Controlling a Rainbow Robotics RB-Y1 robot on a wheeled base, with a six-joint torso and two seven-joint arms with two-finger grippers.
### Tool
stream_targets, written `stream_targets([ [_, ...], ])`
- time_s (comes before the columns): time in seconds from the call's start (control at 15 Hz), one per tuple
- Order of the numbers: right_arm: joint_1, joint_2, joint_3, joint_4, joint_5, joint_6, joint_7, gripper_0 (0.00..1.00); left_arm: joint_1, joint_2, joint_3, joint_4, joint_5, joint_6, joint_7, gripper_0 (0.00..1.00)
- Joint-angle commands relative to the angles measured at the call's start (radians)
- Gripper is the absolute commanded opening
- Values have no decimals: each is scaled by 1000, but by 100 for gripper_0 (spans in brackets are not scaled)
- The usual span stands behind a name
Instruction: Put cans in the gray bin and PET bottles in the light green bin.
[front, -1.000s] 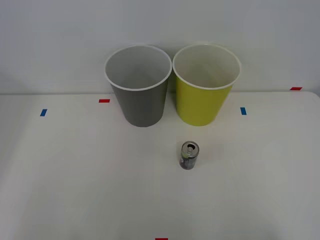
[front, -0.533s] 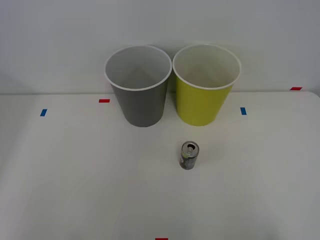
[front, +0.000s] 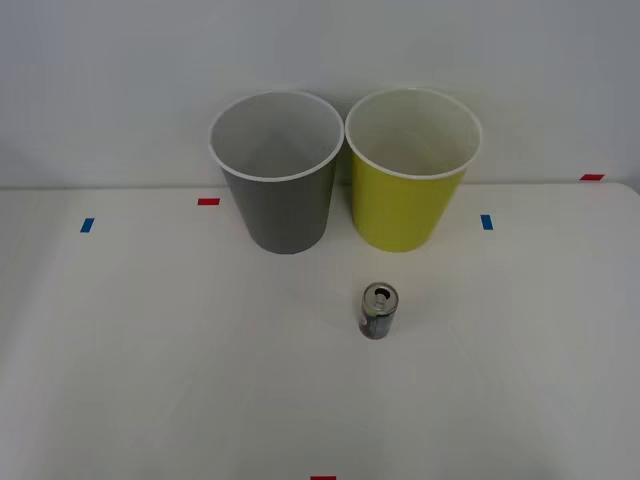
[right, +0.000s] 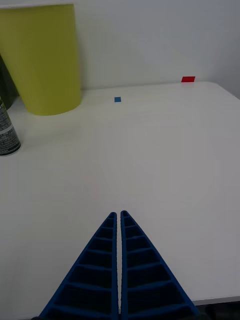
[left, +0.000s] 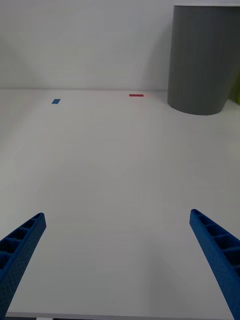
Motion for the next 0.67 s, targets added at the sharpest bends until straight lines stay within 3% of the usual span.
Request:
stream_targets([
  [0.07, 0, 0, 0, 0, 0, 0, 0, 0, 0, 0, 0, 0, 0, 0, 0, 100],
  [0.67, 0, 0, 0, 0, 0, 0, 0, 0, 0, 0, 0, 0, 0, 0, 0, 100],
])
